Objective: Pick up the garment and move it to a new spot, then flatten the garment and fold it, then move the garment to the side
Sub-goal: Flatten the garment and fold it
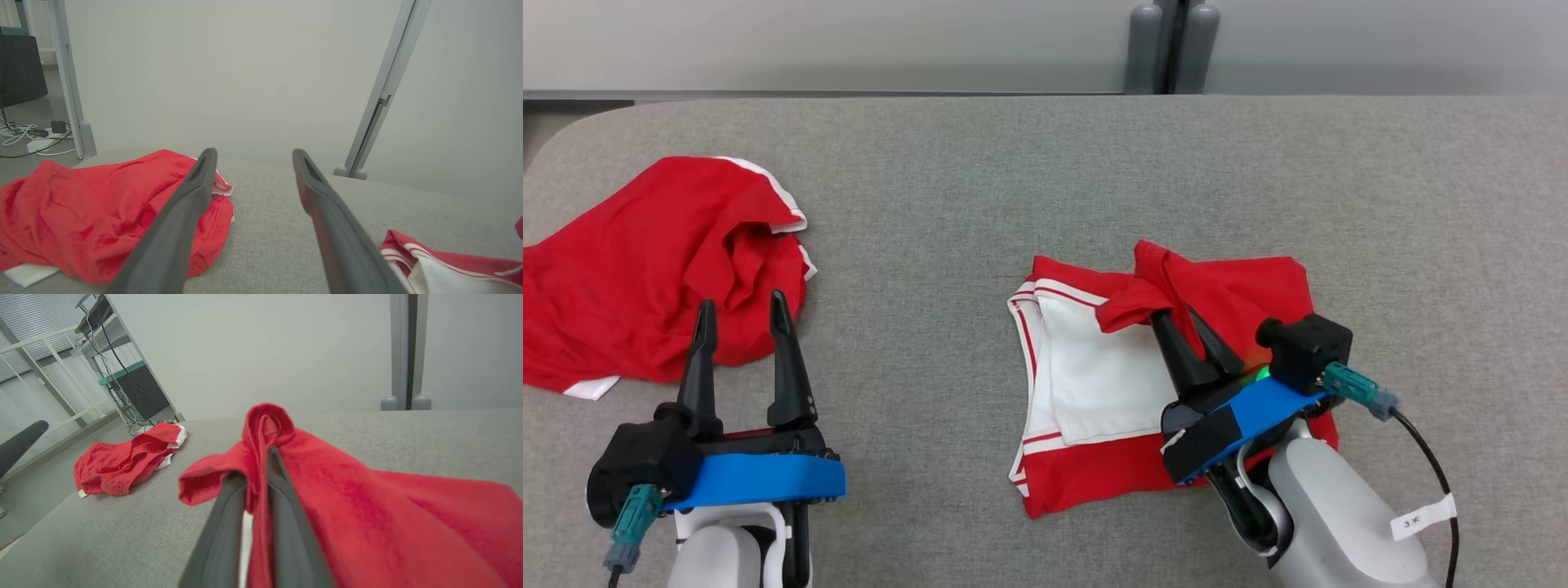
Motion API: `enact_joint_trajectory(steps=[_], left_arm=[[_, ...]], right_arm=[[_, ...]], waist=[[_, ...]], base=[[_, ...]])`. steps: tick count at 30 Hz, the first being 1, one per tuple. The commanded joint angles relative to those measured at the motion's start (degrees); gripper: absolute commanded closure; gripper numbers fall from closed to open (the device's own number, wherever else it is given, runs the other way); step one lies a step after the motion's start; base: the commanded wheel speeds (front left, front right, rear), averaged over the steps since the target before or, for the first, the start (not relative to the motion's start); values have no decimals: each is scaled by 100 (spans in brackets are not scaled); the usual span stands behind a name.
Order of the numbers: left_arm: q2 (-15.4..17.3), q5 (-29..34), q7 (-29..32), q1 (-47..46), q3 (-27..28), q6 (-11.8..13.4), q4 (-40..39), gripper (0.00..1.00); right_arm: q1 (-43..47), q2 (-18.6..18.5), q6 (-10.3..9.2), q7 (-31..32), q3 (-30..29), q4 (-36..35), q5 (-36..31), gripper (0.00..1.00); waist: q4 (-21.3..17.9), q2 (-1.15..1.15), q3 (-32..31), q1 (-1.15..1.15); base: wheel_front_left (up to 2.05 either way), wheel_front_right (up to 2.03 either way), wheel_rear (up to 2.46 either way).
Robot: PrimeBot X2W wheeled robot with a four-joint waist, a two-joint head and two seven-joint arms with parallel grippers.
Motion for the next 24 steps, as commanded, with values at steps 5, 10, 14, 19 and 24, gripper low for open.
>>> enact_joint_trajectory(steps=[5, 10, 14, 19, 24], left_arm=[[-5, -72, -26, -178, -88, -14, 79, 0], [-5, -124, -26, -235, -165, 15, 138, 0], [-6, -135, -26, -221, -163, 40, 167, 0], [-5, -138, -26, -148, -120, 35, 222, 0], [-5, -76, -26, -57, -51, 26, 220, 0]], right_arm=[[-301, -6, 1, -54, 352, 142, 331, 100], [-426, -5, 1, -69, 690, 408, 572, 53], [-482, -7, 1, -71, 924, 528, 652, 0], [-449, -5, 2, -71, 1067, 456, 449, 0], [-213, -12, 1, -70, 557, 13, -67, 0]], waist=[[179, 0, 82, 0], [274, 0, 102, 0], [242, 0, 74, 0], [68, 0, -18, 0], [-143, 0, -143, 0]], base=[[0, 0, 0], [0, 0, 0], [0, 0, 0], [0, 0, 0], [0, 0, 0]])
